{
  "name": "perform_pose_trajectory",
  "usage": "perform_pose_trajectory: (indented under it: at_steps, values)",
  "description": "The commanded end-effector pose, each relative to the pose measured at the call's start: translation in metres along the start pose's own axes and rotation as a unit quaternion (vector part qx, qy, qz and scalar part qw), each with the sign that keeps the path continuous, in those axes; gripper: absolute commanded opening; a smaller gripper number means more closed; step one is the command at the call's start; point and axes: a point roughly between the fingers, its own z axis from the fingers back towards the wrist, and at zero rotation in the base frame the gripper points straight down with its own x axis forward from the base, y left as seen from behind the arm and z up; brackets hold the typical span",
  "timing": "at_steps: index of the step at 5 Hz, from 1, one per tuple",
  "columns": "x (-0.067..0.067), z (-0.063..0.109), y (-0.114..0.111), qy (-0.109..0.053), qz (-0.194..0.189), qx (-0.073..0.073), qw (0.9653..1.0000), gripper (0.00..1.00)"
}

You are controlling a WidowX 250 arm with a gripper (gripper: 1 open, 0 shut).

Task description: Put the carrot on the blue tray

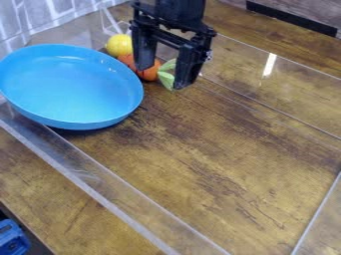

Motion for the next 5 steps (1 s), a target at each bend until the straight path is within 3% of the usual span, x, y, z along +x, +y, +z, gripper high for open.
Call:
perform_pose_trajectory:
  at_steps: [1, 3, 5]
  values:
    - [0.004, 0.023, 0.007, -0.034, 0.017, 0.005, 0.9993, 0.0]
    - [-0.011, 0.041, 0.009, -0.035, 0.043, 0.006, 0.9985, 0.0]
    - [-0.021, 0.025, 0.015, -0.038, 0.053, 0.014, 0.9978, 0.0]
